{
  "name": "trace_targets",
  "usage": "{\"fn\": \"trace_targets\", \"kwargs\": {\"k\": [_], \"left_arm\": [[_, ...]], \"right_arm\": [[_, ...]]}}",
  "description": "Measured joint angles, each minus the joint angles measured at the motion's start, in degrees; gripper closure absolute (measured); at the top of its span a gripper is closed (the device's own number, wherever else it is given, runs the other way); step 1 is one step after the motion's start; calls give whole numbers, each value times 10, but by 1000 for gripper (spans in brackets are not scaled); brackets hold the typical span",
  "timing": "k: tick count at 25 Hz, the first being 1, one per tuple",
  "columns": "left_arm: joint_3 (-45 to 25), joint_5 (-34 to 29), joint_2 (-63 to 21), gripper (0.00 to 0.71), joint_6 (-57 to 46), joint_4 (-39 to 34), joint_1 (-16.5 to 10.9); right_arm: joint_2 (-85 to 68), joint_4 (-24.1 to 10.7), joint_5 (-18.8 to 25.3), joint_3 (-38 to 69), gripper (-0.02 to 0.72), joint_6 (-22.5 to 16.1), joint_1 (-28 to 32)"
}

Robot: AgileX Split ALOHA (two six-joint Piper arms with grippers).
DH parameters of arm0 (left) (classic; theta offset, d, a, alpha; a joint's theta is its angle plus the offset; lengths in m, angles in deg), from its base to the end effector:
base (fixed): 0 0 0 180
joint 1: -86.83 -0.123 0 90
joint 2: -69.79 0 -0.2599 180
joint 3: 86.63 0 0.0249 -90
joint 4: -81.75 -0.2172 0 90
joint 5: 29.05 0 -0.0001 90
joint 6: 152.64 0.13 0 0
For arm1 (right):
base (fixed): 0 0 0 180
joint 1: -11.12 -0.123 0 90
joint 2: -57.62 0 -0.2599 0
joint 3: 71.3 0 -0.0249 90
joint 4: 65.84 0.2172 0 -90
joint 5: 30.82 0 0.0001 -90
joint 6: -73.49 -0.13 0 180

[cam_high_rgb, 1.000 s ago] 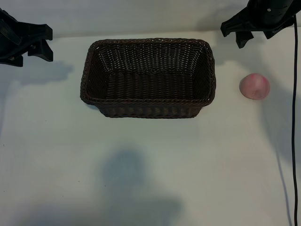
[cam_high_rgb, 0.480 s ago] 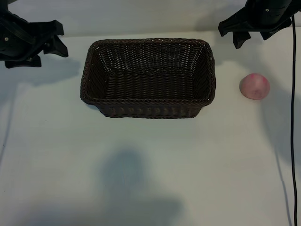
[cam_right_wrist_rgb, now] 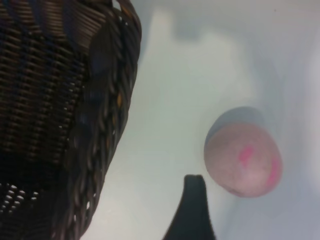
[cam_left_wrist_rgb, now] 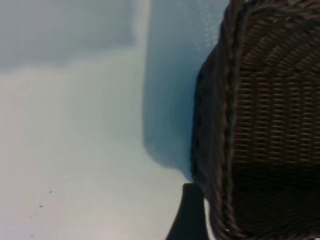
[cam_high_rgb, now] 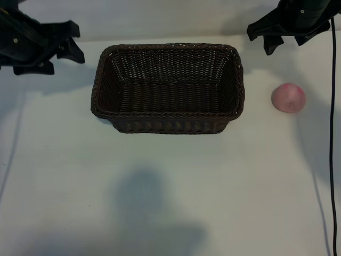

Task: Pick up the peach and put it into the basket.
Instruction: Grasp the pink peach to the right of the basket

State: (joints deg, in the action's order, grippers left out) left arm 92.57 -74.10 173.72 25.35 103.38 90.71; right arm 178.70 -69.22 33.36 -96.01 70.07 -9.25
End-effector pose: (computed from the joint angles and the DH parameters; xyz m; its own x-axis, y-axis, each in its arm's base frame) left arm 0.3429 -0.0573 0.2380 -0.8655 -0.2348 -0.4424 -0.0610 0.9261 -0.3722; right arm 0.3736 0.1314 0.2238 -0.8945 -0.2959 -0.3351 -0.3008 0.9529 -0.0387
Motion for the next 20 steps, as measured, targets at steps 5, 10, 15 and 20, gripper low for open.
{"fn": "trace_targets", "kwargs": {"k": [5, 10, 15, 20], "left_arm": [[5, -16, 10, 115, -10, 2, 0], [5, -18, 21, 115, -11, 1, 5], [5, -10, 20, 115, -11, 3, 7], [5, -7, 20, 115, -11, 3, 7]], "right_arm": [[0, 5, 9, 0, 114, -2, 0], [0, 6, 24, 0, 114, -17, 0], [0, 10, -7, 29, 114, -30, 5], [7, 8, -104, 112, 114, -54, 27]]}}
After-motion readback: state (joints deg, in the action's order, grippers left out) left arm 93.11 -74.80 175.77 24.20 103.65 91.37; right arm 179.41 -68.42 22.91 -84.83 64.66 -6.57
